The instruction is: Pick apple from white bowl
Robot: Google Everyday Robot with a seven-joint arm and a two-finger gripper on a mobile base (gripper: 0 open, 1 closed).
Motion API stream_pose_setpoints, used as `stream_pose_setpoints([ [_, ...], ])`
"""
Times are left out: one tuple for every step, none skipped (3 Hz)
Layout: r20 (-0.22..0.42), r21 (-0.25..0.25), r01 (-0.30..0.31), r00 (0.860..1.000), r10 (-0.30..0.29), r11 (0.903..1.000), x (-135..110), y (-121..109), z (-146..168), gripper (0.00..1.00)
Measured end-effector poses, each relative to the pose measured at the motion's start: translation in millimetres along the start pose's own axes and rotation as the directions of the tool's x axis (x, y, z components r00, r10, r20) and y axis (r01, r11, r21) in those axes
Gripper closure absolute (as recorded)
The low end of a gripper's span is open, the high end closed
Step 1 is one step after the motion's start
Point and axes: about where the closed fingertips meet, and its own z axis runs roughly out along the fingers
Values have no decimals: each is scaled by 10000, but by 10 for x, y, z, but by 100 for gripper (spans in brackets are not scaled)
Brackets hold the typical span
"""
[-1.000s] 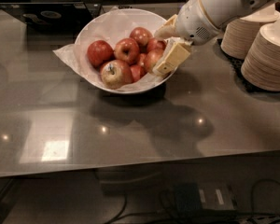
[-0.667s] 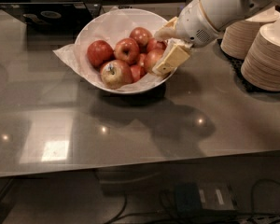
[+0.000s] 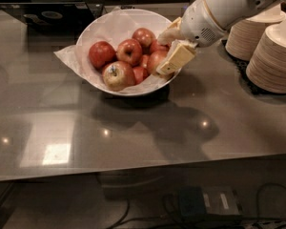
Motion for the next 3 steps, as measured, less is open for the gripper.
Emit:
stream_pose_setpoints([
  [-103,108,-79,9999,80,9999,60,76,-37,40],
  [-229,417,69,9997,-59,9991,23,223,-170,39],
  [-276,358,82,9996,-72,9993,13,176,-94,41],
])
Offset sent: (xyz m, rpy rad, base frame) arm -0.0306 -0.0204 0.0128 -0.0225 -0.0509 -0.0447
